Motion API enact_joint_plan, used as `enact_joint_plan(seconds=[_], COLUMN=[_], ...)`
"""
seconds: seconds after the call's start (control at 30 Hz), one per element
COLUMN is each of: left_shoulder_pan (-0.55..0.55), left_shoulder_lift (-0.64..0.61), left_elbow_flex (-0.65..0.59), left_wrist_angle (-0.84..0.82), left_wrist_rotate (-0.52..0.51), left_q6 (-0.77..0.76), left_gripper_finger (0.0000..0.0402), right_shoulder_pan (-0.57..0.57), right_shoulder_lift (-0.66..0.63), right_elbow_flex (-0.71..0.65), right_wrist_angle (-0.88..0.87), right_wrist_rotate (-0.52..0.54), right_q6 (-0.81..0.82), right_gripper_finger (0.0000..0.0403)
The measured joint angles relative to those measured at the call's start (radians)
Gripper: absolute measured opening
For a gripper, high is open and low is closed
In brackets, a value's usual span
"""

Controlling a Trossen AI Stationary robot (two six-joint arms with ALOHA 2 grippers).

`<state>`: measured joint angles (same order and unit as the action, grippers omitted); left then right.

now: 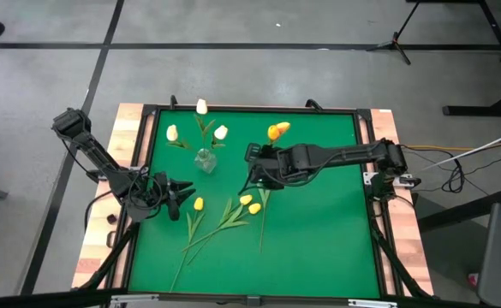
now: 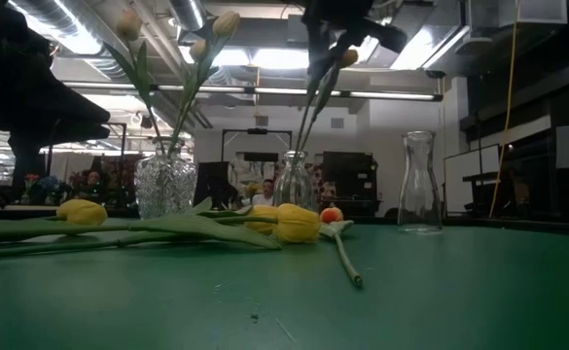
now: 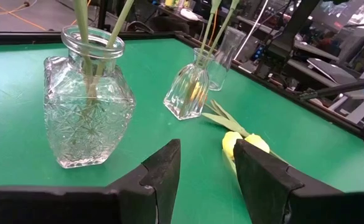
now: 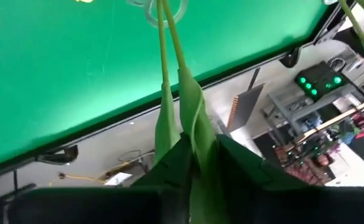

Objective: Sort flowers into vase by color
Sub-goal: Put the bottom yellow red flower into the middle transparent vase

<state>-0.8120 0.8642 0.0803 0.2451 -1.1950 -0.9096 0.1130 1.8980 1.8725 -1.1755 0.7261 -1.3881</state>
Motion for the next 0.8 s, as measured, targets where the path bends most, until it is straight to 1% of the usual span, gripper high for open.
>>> enact_joint_plan(seconds=[0.27,0.43,0.63,0.73,0.8], left_shoulder_pan=[0.0,0.0,0.0,0.0,0.0], left_shoulder_lift=[0.0,0.0,0.0,0.0,0.0], left_elbow_flex=[0.0,0.0,0.0,0.0,0.0], left_wrist_angle=[0.0,0.0,0.0,0.0,0.001], left_wrist_rotate=[-0.001,-0.002,-0.027,-0.029,-0.029], left_q6=[0.0,0.0,0.0,0.0,0.0], left_gripper_finger=[0.0148,0.0148,0.0148,0.0148,0.0148], right_shoulder_pan=[-0.013,-0.016,-0.022,-0.022,-0.021], right_shoulder_lift=[-0.001,-0.008,-0.016,-0.016,-0.016], right_elbow_flex=[0.0,0.0,0.003,0.033,0.063], right_wrist_angle=[0.0,-0.001,-0.005,-0.021,-0.022], right_wrist_rotate=[0.004,-0.083,-0.129,-0.148,-0.179], right_q6=[0.102,0.173,0.232,0.283,0.316], right_gripper_finger=[0.0161,0.0205,0.0235,0.0243,0.0246])
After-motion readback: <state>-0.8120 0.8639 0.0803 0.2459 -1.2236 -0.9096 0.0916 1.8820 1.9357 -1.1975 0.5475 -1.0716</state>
